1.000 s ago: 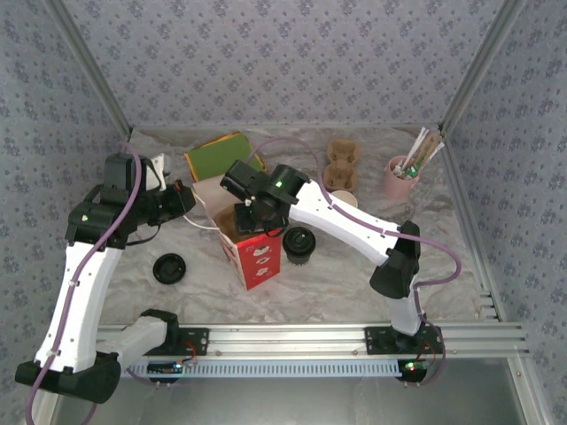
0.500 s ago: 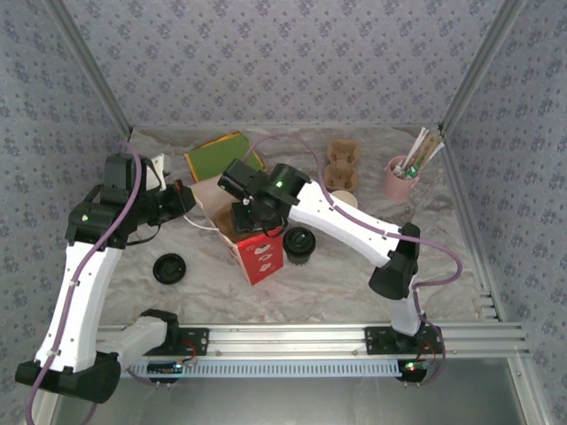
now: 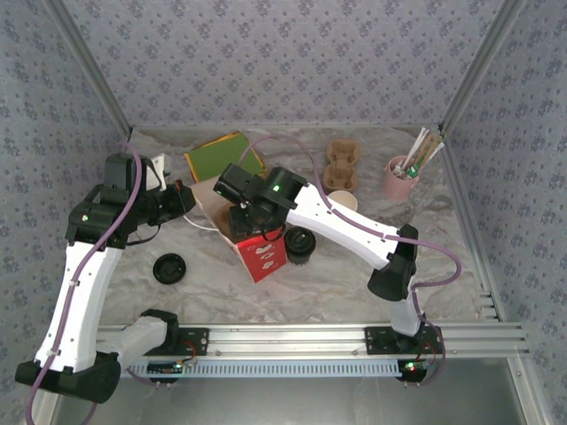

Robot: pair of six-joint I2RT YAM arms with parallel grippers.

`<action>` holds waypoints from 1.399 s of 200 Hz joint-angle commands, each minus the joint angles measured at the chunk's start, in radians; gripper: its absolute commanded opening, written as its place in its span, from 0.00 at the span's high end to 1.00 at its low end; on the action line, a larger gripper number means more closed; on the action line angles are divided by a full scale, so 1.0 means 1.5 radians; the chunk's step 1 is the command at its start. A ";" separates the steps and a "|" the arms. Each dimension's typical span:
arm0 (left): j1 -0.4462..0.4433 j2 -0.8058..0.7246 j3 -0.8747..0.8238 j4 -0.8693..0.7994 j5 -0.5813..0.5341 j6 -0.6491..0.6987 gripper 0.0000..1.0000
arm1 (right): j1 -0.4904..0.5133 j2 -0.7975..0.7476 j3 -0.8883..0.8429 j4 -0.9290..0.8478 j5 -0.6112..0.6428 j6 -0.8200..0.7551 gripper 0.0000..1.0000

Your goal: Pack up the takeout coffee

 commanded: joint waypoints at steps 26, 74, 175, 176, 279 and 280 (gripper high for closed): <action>-0.012 -0.002 0.018 0.025 0.015 0.011 0.98 | 0.004 -0.021 -0.014 0.046 0.024 -0.010 0.44; -0.017 0.021 0.060 0.027 0.016 0.019 1.00 | 0.000 -0.017 -0.018 0.056 0.007 -0.010 0.45; -0.018 0.025 0.034 0.028 0.006 0.028 1.00 | -0.005 -0.023 -0.013 0.138 -0.063 -0.027 0.67; -0.018 0.025 0.034 0.028 0.006 0.028 1.00 | -0.005 -0.023 -0.013 0.137 -0.061 -0.026 0.67; -0.018 0.027 0.035 0.019 -0.009 0.032 0.99 | -0.027 -0.072 -0.094 0.160 -0.055 -0.002 0.69; -0.018 0.027 0.035 0.019 -0.009 0.032 1.00 | -0.028 -0.072 -0.094 0.160 -0.055 -0.002 0.69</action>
